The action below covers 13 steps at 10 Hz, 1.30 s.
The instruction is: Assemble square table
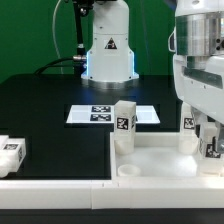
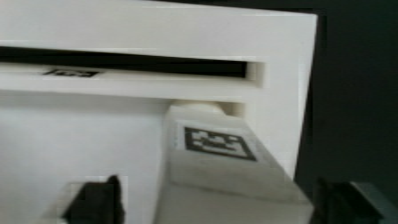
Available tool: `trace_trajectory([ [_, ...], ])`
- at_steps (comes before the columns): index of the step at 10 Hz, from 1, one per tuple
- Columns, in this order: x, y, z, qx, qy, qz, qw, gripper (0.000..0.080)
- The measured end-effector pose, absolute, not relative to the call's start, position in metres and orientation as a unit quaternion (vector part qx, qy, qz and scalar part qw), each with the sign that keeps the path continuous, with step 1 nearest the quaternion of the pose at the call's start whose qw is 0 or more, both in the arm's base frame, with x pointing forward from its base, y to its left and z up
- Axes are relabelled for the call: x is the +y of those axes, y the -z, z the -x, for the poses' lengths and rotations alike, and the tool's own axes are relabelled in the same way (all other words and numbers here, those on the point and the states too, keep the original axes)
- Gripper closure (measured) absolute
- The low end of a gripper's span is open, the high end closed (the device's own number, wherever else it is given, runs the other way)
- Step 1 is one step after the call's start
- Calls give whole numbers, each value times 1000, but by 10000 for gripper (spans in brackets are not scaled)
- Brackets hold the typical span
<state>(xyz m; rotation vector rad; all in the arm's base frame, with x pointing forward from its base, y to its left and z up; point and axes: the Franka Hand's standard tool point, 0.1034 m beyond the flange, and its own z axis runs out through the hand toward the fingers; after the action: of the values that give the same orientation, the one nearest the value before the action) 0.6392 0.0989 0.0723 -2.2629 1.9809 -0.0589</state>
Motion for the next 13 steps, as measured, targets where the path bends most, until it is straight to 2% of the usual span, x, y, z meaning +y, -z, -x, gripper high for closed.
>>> trace_trajectory([
  [1, 100, -74, -636, 602, 4, 797, 53, 181],
  [3, 100, -75, -636, 490, 6, 870, 47, 159],
  [7, 97, -75, -636, 393, 13, 919, 40, 151],
  [8, 99, -76, -638, 275, 23, 961, 18, 151],
  [9, 102, -78, -641, 197, 26, 980, 11, 151],
  [10, 99, -78, -641, 200, 27, 979, 11, 151],
  [12, 100, -78, -641, 221, 27, 975, 11, 178],
  [13, 100, -78, -641, 254, 26, 967, 12, 351],
])
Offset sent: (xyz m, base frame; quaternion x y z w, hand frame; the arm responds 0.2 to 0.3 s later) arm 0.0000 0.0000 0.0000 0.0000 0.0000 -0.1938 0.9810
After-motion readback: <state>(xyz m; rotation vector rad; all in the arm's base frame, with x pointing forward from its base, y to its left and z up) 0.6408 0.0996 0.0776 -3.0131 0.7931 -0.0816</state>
